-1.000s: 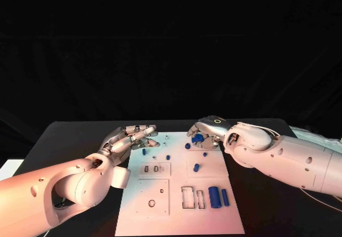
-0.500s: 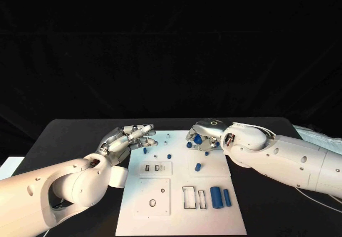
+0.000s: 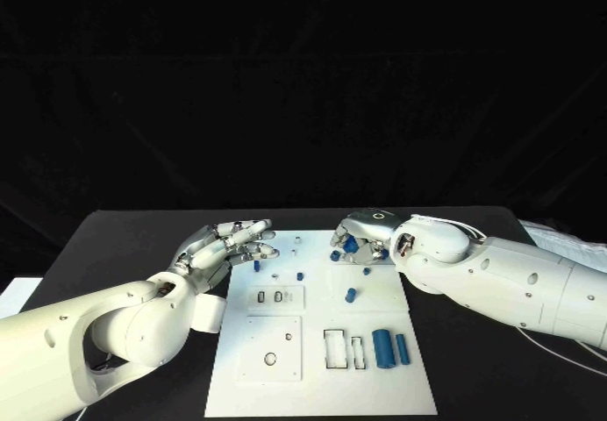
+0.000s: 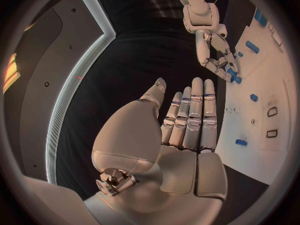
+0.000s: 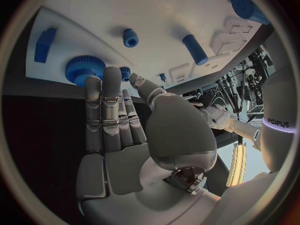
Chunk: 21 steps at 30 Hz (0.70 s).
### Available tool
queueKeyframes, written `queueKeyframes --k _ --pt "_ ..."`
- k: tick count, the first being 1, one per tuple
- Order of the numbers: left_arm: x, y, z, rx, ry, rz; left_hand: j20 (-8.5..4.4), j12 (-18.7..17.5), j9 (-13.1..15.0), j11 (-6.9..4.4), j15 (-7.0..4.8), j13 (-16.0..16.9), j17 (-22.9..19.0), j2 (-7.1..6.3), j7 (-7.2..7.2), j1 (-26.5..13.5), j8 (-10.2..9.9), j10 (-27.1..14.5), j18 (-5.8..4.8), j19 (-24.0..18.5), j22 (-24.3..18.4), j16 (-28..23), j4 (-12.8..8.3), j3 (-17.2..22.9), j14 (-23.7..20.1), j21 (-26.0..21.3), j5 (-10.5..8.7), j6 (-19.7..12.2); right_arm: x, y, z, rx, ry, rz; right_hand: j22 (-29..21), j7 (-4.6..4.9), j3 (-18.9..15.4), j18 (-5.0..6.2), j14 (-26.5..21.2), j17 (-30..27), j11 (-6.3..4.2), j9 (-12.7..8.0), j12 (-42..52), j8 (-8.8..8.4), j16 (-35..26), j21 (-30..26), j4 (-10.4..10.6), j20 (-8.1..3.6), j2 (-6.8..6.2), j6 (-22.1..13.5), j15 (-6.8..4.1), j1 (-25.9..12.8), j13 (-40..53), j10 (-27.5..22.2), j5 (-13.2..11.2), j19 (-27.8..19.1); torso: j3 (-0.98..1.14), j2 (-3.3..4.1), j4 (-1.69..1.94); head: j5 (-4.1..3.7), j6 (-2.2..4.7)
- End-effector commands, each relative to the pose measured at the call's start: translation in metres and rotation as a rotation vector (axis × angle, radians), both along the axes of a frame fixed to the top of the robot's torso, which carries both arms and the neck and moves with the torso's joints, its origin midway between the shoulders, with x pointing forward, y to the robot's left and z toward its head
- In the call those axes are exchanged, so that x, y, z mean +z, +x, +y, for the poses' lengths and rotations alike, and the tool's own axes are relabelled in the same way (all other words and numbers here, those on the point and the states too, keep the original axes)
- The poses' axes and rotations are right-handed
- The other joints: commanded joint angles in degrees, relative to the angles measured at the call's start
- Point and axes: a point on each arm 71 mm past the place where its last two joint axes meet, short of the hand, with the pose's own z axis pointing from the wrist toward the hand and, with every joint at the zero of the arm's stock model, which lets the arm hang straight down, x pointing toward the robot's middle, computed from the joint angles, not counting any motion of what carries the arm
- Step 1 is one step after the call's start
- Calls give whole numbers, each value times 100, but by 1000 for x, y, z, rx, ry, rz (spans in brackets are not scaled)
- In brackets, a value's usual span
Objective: Assemble the parts on the task board
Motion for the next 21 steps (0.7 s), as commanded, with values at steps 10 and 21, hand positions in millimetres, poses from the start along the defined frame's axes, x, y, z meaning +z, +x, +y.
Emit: queueKeyframes --k 10,21 --pt "3 -2 -2 -18 -23 -5 -7 -18 -2 -11 13 -7 6 50 34 20 -36 -34 5 -40 -9 -7 -30 17 -34 -29 10 -17 -4 5 7 -4 -23 27 332 2 68 -51 130 182 -4 15 9 0 277 227 129 2 64 136 6 7 1 82 4 202 -4 14 10 26 -39" --pt "3 -3 -3 -21 -24 -4 -7 -17 -2 -11 12 -7 7 57 35 27 -37 -35 6 -40 -9 -7 -34 23 -34 -28 10 -18 -6 8 9 -7 -34 41 481 12 125 -73 120 372 -7 20 13 5 499 332 167 3 63 196 9 38 3 156 -5 271 -10 32 7 26 -71"
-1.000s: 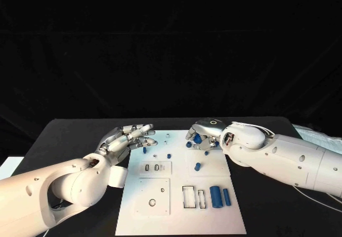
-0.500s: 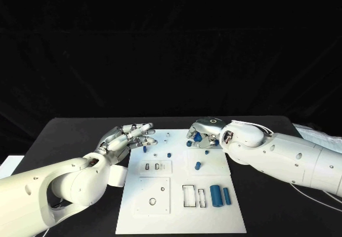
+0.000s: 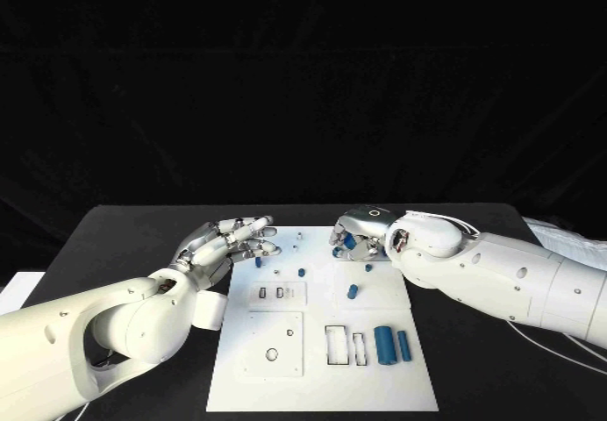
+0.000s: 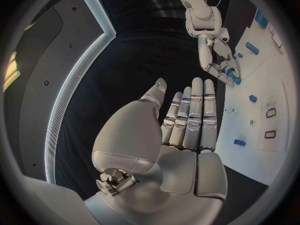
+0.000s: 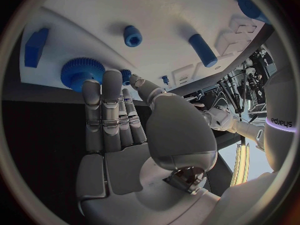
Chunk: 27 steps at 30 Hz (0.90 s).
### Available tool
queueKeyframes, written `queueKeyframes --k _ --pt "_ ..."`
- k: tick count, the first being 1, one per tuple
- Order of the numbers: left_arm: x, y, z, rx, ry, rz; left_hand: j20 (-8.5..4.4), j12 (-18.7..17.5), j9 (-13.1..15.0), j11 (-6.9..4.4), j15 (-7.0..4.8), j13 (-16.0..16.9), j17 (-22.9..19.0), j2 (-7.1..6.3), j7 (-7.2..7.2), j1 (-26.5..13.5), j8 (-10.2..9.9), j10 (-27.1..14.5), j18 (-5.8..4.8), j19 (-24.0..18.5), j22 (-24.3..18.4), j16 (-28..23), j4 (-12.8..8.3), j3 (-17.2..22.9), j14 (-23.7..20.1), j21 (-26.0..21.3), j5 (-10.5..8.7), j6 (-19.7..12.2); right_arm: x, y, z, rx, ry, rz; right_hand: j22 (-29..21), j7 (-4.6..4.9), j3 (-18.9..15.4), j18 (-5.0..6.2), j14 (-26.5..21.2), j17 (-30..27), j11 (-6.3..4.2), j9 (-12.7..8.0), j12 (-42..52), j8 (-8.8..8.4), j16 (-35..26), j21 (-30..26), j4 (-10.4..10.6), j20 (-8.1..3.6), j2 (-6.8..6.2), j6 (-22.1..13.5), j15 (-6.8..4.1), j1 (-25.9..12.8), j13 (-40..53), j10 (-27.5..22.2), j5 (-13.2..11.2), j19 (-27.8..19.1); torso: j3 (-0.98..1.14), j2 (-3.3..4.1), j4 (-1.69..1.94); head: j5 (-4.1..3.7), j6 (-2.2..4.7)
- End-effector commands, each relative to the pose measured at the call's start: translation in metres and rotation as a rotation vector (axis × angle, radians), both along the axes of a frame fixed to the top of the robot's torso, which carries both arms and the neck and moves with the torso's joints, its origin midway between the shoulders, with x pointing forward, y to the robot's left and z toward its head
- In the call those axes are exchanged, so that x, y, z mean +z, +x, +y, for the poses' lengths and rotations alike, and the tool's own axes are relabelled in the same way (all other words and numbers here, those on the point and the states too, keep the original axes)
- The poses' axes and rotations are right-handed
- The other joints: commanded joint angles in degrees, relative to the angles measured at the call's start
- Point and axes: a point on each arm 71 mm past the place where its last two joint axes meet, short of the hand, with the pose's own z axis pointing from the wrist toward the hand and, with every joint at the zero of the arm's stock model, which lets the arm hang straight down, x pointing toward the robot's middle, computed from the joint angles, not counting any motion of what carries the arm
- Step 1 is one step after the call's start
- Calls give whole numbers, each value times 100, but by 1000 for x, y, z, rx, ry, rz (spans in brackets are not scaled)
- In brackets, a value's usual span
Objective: Assemble the parts on the task board
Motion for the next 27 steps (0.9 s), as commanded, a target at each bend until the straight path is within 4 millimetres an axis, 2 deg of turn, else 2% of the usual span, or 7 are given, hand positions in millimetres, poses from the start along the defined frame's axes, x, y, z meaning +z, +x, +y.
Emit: queueKeyframes --k 1,7,9,13,20,27 --pt "2 -1 -2 -17 -18 -9 -7 -17 -3 -10 12 -8 8 35 35 5 -37 -35 6 -40 -5 -7 -19 7 -34 -29 10 -19 -2 0 1 -1 -20 19 53 5 26 -77 116 67 13 9 17 9 83 62 32 2 51 59 12 28 6 78 -4 55 0 4 -4 -3 -21" --pt "2 -1 -2 -19 -18 -8 -7 -17 -3 -10 12 -8 8 35 35 5 -37 -35 6 -40 -5 -7 -19 7 -34 -29 10 -19 -3 1 0 -3 -26 27 245 8 91 -104 111 281 3 23 28 24 331 191 69 4 55 160 10 58 11 223 -19 146 3 7 0 -4 -48" --pt "2 -1 -2 -19 -18 -8 -7 -17 -3 -10 12 -8 8 35 35 5 -37 -35 6 -40 -5 -7 -19 7 -34 -29 10 -19 -3 1 0 -4 -27 29 273 9 119 -106 93 320 -3 24 18 18 392 218 91 3 62 183 8 71 9 266 -131 149 3 4 0 1 -53" --pt "2 -1 -3 -21 -18 -7 -7 -17 -3 -10 12 -8 8 35 35 5 -37 -35 6 -40 -5 -7 -19 7 -34 -29 10 -19 -4 2 0 -7 -30 31 330 8 166 -113 79 382 -10 28 15 18 472 258 98 0 82 217 4 109 10 312 -196 167 4 8 2 12 -66" --pt "2 -1 -4 -24 -20 -7 -6 -17 -2 -10 13 -9 10 44 36 11 -39 -39 7 -40 -5 -6 -25 15 -35 -27 10 -21 -6 3 2 -15 -37 39 375 17 185 -120 70 438 -5 25 1 5 543 291 97 -1 51 218 5 124 6 316 -241 180 7 6 -5 25 -93" --pt "2 -1 -5 -26 -21 -6 -6 -17 -2 -10 13 -9 10 44 36 11 -39 -39 7 -40 -5 -6 -25 15 -35 -27 10 -21 -11 4 4 -20 -39 45 423 21 188 -128 74 495 -2 24 -3 0 596 317 99 -1 42 214 7 124 5 312 -248 206 6 12 2 45 -115"
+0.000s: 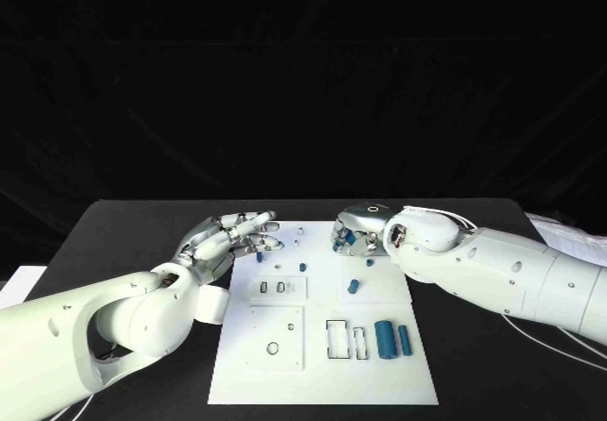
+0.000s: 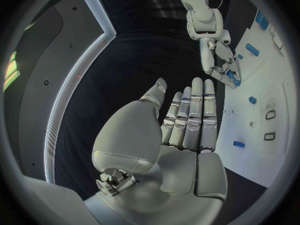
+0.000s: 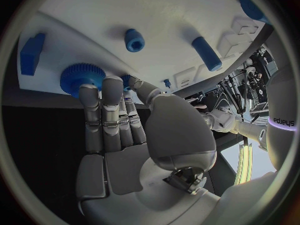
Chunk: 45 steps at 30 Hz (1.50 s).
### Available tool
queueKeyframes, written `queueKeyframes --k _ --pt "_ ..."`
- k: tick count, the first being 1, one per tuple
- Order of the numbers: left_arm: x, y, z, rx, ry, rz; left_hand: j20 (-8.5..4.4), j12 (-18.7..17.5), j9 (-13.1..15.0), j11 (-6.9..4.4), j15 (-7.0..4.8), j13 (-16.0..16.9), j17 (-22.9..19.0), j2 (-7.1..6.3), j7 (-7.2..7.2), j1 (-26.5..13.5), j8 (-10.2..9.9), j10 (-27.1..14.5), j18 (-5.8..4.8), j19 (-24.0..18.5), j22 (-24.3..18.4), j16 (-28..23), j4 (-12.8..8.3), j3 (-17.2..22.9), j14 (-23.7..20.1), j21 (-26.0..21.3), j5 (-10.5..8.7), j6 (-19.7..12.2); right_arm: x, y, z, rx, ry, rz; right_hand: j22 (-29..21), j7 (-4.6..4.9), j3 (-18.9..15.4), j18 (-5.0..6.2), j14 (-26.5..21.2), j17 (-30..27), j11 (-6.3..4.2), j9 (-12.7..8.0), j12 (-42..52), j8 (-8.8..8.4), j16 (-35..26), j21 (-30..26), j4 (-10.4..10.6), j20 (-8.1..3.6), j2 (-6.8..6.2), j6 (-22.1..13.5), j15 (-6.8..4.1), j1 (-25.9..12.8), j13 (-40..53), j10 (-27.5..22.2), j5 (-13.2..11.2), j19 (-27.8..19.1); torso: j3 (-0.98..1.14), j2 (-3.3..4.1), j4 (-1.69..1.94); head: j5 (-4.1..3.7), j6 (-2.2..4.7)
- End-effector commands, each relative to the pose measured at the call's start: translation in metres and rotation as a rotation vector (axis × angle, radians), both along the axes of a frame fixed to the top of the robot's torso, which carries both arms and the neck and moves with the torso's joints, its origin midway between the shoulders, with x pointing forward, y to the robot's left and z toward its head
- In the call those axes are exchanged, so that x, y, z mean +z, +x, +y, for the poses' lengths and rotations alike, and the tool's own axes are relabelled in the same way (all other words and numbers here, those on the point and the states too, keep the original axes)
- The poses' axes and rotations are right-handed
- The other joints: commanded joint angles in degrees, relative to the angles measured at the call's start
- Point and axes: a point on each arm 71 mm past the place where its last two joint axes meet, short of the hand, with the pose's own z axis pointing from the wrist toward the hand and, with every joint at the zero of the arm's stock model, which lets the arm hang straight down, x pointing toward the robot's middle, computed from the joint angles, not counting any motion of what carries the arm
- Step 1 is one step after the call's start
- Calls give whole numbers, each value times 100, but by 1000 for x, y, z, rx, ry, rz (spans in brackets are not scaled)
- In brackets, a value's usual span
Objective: Assemble the parts on the task board
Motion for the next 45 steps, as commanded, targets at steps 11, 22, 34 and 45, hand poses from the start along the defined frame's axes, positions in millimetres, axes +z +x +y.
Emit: queueKeyframes --k 11,22,34,45 --pt "2 -1 -3 -20 -17 -6 -6 -17 -2 -9 12 -10 5 44 37 11 -40 -39 7 -41 -5 -6 -25 15 -35 -27 10 -21 -6 0 0 -17 -2 -10 159 13 177 -82 70 155 -4 23 14 23 212 132 -26 -15 36 105 -4 154 9 103 -79 115 -14 -1 -6 21 -35" --pt "1 0 0 -16 -15 -5 -5 -15 -2 -10 12 -10 7 56 36 15 -41 -40 8 -41 -5 -5 -29 23 -35 -26 10 -21 9 -5 8 -13 123 -153 266 29 286 -97 50 211 -6 33 5 24 298 211 -58 -24 62 149 -8 230 7 156 -85 152 -13 2 8 54 -2" --pt "2 1 1 -28 -13 5 16 -40 -10 28 46 -28 -4 61 78 -3 -83 -126 -1 -91 -20 -46 -48 31 -111 -50 9 -90 16 0 28 -34 183 -199 257 62 350 -95 -16 85 27 28 -14 -5 225 224 -29 -9 34 128 18 195 -3 97 -164 101 -16 28 4 72 24" --pt "3 1 -1 -32 -15 3 18 -41 -10 30 47 -29 -4 61 80 -4 -84 -129 -1 -94 -21 -48 -50 32 -114 -52 9 -93 19 5 42 -40 201 -219 304 74 359 -102 -12 147 38 24 -16 -17 294 254 9 2 8 108 28 147 -5 69 -178 115 -28 91 51 49 41"
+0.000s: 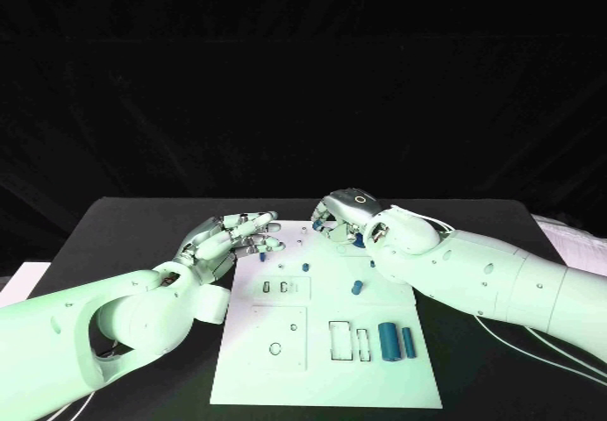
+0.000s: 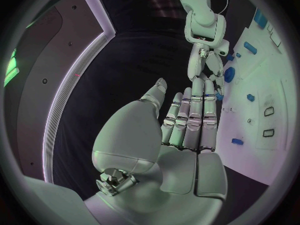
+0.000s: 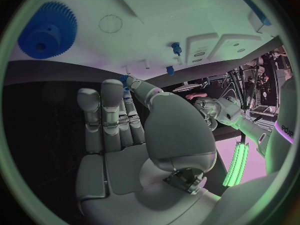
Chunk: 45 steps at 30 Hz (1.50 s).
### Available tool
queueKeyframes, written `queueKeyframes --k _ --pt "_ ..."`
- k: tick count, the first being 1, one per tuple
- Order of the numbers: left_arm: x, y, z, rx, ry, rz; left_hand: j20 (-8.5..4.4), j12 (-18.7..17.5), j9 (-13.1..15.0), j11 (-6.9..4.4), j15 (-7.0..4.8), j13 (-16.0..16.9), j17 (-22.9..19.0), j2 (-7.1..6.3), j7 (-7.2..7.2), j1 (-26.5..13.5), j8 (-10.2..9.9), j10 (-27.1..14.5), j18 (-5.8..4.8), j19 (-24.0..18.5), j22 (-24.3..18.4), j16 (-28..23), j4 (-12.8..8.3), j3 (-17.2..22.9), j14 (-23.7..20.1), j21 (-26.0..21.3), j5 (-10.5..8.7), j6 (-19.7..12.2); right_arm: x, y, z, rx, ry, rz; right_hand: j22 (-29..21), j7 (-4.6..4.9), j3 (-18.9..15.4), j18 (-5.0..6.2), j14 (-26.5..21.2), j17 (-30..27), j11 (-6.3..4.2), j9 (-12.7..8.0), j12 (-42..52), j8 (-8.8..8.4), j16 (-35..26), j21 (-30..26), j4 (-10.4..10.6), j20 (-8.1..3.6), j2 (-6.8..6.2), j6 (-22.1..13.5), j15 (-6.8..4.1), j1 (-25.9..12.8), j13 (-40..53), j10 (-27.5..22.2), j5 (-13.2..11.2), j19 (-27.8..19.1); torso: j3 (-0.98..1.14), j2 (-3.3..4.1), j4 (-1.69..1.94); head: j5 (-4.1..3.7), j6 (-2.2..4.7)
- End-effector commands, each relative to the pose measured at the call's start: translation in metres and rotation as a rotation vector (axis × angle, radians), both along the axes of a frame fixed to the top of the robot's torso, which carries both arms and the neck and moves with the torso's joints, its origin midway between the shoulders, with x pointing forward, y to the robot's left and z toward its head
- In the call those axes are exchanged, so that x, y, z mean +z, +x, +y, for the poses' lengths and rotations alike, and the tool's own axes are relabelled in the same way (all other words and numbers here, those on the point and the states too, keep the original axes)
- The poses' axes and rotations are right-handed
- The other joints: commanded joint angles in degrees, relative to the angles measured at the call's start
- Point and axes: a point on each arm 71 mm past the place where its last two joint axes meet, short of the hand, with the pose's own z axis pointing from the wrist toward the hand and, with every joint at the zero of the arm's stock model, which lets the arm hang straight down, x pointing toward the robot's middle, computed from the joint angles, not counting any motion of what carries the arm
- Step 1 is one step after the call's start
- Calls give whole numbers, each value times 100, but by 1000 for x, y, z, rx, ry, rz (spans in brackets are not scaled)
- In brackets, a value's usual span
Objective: Assemble the parts on the task board
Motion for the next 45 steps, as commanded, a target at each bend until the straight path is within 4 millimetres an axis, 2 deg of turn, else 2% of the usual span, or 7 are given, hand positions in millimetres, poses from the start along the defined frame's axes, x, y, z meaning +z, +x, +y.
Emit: queueKeyframes --k 1,19,26,45 --pt "2 -1 -3 -25 -17 -5 7 -20 -6 0 8 -8 -2 61 80 -4 -31 -37 -1 -42 -8 -24 -18 0 -34 -24 9 -29 3 3 2 -16 12 -20 16 50 7 -118 -11 18 11 7 -2 -16 36 22 42 24 -46 -11 28 -46 0 -28 -20 15 -5 42 25 5 10" --pt "7 -3 -8 -38 -23 -12 7 -20 -6 0 8 -8 -2 61 80 -4 -31 -37 -1 -42 -8 -24 -18 0 -34 -24 9 -29 -3 12 15 -27 -30 18 43 52 1 -121 -7 53 16 5 0 -18 85 40 83 34 -75 -24 36 -95 1 -49 -52 20 -23 160 71 -5 8" --pt "8 -3 -8 -39 -23 -15 10 -19 -6 2 10 -9 -2 66 81 0 -34 -43 0 -47 -10 -28 -25 5 -39 -26 10 -35 -4 12 19 -23 -32 23 48 53 1 -121 -6 68 17 4 0 -19 100 43 90 35 -75 -27 37 -101 1 -52 -53 22 -28 160 68 4 1" --pt "9 0 -5 -29 -19 -19 10 -19 -6 2 10 -9 -2 66 81 0 -34 -43 0 -47 -10 -28 -25 5 -39 -26 10 -35 -4 8 20 -12 -36 28 55 54 -4 -122 -5 79 18 4 3 -17 119 49 114 39 -82 -28 40 -125 3 -54 -57 22 -20 163 62 18 -16"
